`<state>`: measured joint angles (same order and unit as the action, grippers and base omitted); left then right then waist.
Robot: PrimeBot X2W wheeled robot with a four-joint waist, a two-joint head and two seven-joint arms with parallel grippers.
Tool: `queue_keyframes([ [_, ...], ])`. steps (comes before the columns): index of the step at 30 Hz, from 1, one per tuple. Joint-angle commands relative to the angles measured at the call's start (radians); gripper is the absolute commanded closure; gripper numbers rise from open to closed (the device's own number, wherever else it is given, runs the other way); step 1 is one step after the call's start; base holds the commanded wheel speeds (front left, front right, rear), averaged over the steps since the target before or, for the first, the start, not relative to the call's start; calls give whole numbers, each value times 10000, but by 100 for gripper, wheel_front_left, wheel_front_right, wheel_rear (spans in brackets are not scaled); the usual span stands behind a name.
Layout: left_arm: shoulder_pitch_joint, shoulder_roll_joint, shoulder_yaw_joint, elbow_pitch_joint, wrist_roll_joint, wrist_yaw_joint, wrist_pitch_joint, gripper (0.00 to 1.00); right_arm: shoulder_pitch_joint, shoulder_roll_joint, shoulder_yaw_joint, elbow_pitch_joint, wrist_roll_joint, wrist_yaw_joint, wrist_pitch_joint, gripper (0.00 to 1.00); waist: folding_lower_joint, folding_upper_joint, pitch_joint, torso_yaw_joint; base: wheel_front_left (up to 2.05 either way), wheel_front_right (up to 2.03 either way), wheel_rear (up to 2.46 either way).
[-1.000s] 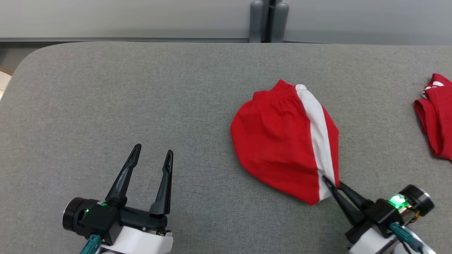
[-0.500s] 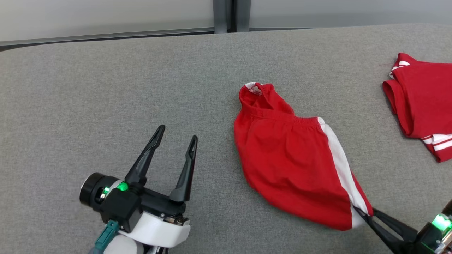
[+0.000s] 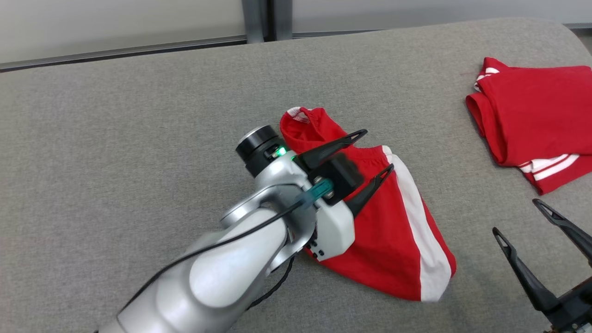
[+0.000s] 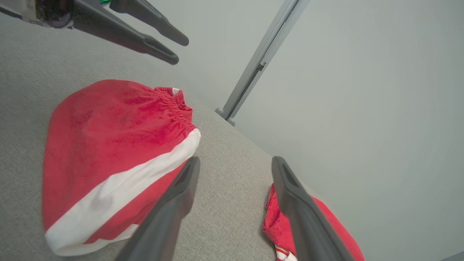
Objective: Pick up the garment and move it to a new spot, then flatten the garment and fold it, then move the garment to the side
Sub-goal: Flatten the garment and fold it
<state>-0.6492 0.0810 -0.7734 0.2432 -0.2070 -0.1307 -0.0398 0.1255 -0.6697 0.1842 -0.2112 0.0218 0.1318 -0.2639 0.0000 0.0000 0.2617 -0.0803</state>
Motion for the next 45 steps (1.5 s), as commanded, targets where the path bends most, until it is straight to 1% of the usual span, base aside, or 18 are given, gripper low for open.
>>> queue_keyframes([
  [1, -808, 61, -660, 569, -478, 7, 1142, 0, -13, 219, -10, -153, -56, -23, -2, 0, 0, 0, 107, -260, 0, 0, 0],
  [3, -1871, -8, -1650, 1225, -1230, 8, 2955, 0, -79, 470, 209, -246, -133, -23, -2, 0, 0, 0, 211, -433, 0, 0, 0],
  [5, -2899, -94, -2110, 1593, -1912, 7, 4105, 0, -225, 645, 419, -245, -154, -23, -2, 0, 0, 0, 352, -601, 0, 0, 0],
  [7, -3450, -149, -2539, 1995, -2394, 7, 5162, 0, -360, 823, 590, -179, -156, -23, -2, 0, 0, 0, 481, -763, 0, 0, 0],
  [10, -4356, -216, -2742, 2504, -2668, 8, 6148, 0, -487, 1026, 703, -125, -104, -23, -2, 0, 0, 0, 671, -950, 0, 0, 0],
  [12, -4608, -254, -2957, 2882, -2952, 6, 6721, 0, -533, 1049, 779, -134, -87, -23, -2, 0, 0, 0, 791, -1019, 0, 0, 0],
  [14, -4808, -275, -3203, 3235, -3384, 6, 7290, 0, -597, 1041, 850, -150, -72, -23, -2, 0, 0, 0, 852, -1087, 0, 0, 0],
  [16, -4867, -298, -3402, 3362, -4070, 6, 7707, 0, -659, 1026, 952, -142, -37, -23, -2, 0, 0, 0, 872, -1196, 0, 0, 0],
  [19, -5046, -284, -3758, 3289, -4845, 6, 8099, 0, -804, 1027, 1090, -104, -4, -23, -2, 0, 0, 0, 903, -1343, 0, 0, 0],
  [25, -5491, -280, -4381, 3493, -5446, 29, 8256, 0, -1133, 1115, 1451, 19, 72, -23, -2, 0, 0, 0, 910, -1623, 0, 0, 0],
  [29, -5677, -281, -4588, 3733, -5628, 139, 8094, 0, -1397, 1231, 1698, 114, 98, -23, -2, 0, 0, 0, 1003, -1828, 0, 0, 0],
  [34, -5821, -281, -4773, 4030, -5541, 190, 7867, 0, -1592, 1400, 1827, 164, 100, -23, -2, 0, 0, 0, 1164, -1995, 0, 0, 0],
  [39, -5921, -283, -4883, 4306, -5765, 164, 7815, 0, -1697, 1641, 1884, 241, 77, -23, -2, 0, 0, 0, 1301, -2163, 0, 0, 0],
  [43, -5911, -285, -4966, 4372, -5911, 125, 7979, 0, -1698, 1765, 1805, 277, 65, -23, -2, 0, 0, 0, 1317, -2263, 0, 0, 0],
  [44, -5890, -284, -4979, 4361, -5951, 118, 8031, 61, -1699, 1795, 1779, 292, 68, -23, -2, 0, 0, 0, 1302, -2275, 0, 0, 0],
  [45, -5789, -282, -4996, 4355, -6103, 95, 8164, 100, -1708, 1849, 1759, 279, 88, -23, -2, 0, 0, 0, 1251, -2291, 0, 0, 0],
])
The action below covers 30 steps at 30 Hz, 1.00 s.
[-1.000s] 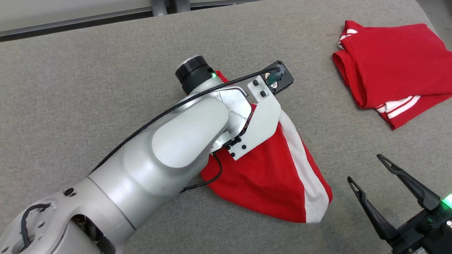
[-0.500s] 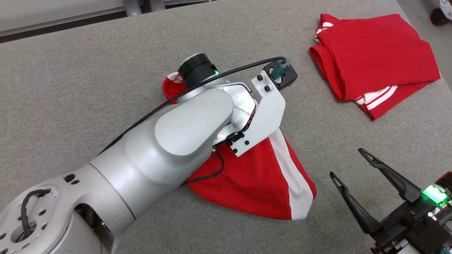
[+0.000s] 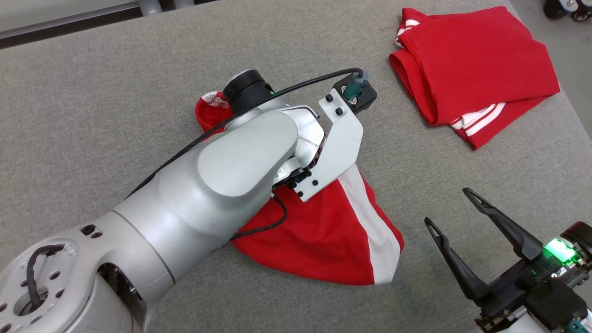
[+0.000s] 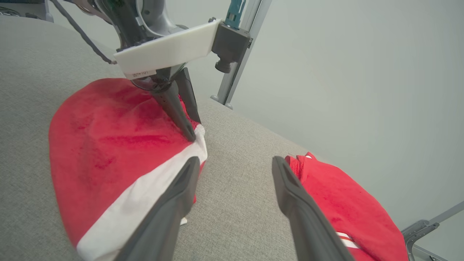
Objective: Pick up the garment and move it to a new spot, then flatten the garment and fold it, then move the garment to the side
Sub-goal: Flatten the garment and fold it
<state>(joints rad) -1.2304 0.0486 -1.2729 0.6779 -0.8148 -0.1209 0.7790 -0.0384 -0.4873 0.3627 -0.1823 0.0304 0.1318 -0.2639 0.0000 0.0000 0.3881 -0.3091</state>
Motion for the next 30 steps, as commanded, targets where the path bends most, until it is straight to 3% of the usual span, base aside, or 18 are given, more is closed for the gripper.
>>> queue_keyframes([
  [1, 62, 40, -15, 16, -87, -11, 28, 100, -80, 51, -22, -21, 11, -23, -2, 0, 0, 0, -51, -5, 0, 0, 0],
  [5, -78, 37, -39, -157, -43, -63, -506, 100, -118, 154, -71, -35, 88, -23, -2, 0, 0, 0, -230, 64, 0, 0, 0],
  [9, -538, 35, 74, -434, 161, -76, -2225, 100, -116, 329, -132, 0, 152, -23, -2, 0, 0, 0, -560, 289, 0, 0, 0],
  [12, -912, 41, 205, -536, 182, -93, -3290, 100, -3, 441, -186, 70, 218, -23, -2, 0, 0, 0, -919, 607, 0, 0, 0],
  [17, -1645, 217, 307, -427, 197, -90, -4163, 100, 136, 570, -303, 133, 269, -23, -2, 0, 0, 0, -1554, 1311, 0, 0, 0],
  [23, -823, 1543, 570, -683, -462, 42, -4156, 100, 271, 957, -295, 150, 326, -23, -2, 0, 0, 0, -2336, 1864, 0, 0, 0],
  [26, 388, 2513, 795, -1267, -909, 453, -4485, 100, 508, 1142, -377, 173, 335, -23, -2, 0, 0, 0, -2569, 2145, 0, 0, 0],
  [27, 388, 2513, 795, -1267, -909, 453, -4485, 100, 508, 1142, -377, 173, 335, -23, -2, 0, 0, 0, -2569, 2145, 0, 0, 0],
  [30, 2021, 3473, 1241, -2203, -1519, 1062, -5332, 100, 729, 1305, -516, 162, 302, -23, -2, 0, 0, 0, -2605, 2410, 0, 0, 0],
])
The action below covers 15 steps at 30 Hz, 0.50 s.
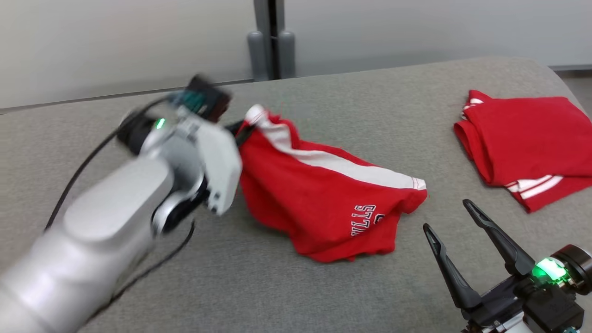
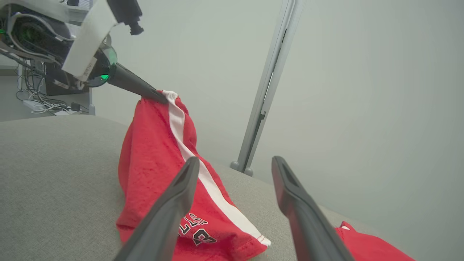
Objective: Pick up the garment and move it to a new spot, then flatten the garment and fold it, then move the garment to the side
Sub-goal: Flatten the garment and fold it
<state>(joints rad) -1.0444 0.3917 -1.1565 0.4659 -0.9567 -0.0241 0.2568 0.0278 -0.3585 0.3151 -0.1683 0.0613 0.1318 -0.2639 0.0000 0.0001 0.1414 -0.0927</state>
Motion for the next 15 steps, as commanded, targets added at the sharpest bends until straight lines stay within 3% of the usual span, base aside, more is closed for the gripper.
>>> queue_keyframes([
  [1, 729, 312, 238, -448, -279, 336, -468, 100, 128, 71, -57, 12, -4, -23, -2, 0, 0, -1, -127, 328, 0, 0, 0],
  [4, 2508, 1064, 879, -1600, -862, 1201, -1800, 100, 256, 161, -200, -40, -28, -23, -2, 0, 0, -1, -66, 582, 0, 0, 0],
  [8, 4713, 1507, 1901, -2979, -1767, 2114, -3751, 100, 341, 217, -293, -89, 3, -23, -2, 0, 0, -1, -3, 918, 0, 0, 0],
  [11, 6024, 1580, 2187, -3725, -1972, 2410, -4714, 100, 399, 252, -332, -122, 45, -23, -2, 0, 0, -1, 0, 1158, 0, 0, 0],
  [15, 7385, 1442, 2316, -4114, -2161, 2518, -5075, 100, 444, 281, -294, -141, 73, -23, -2, 0, 0, -1, 34, 1393, 0, 0, 0],
])
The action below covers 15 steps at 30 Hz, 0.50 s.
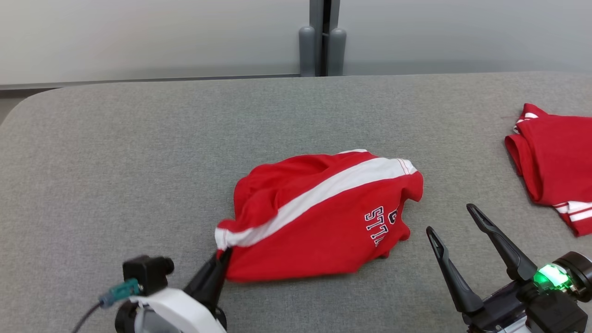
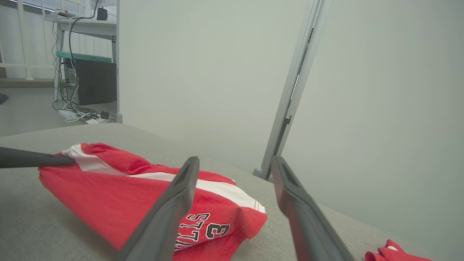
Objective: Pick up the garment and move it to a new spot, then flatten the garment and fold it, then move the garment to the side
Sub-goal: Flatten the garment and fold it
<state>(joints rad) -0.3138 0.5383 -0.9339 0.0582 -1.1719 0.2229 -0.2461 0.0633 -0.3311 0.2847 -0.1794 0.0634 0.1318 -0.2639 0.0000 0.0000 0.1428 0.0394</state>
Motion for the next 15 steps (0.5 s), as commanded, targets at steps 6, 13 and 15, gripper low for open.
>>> queue_keyframes([
  [6, 1041, -234, 193, -127, -300, -228, -133, 4, 109, 66, -119, 13, 52, -23, -2, 0, 0, 0, 71, 312, 0, 0, 0],
  [13, 1183, 763, 451, -376, -769, -976, 343, 0, 143, 80, 27, 100, 46, -23, -2, 0, 0, 0, -14, 402, 0, 0, 0],
  [15, 1153, 1044, 581, -469, -1056, -1312, 520, 0, 104, 25, 49, 105, 81, -23, -2, 0, 0, 0, -16, 388, 0, 0, 0],
])
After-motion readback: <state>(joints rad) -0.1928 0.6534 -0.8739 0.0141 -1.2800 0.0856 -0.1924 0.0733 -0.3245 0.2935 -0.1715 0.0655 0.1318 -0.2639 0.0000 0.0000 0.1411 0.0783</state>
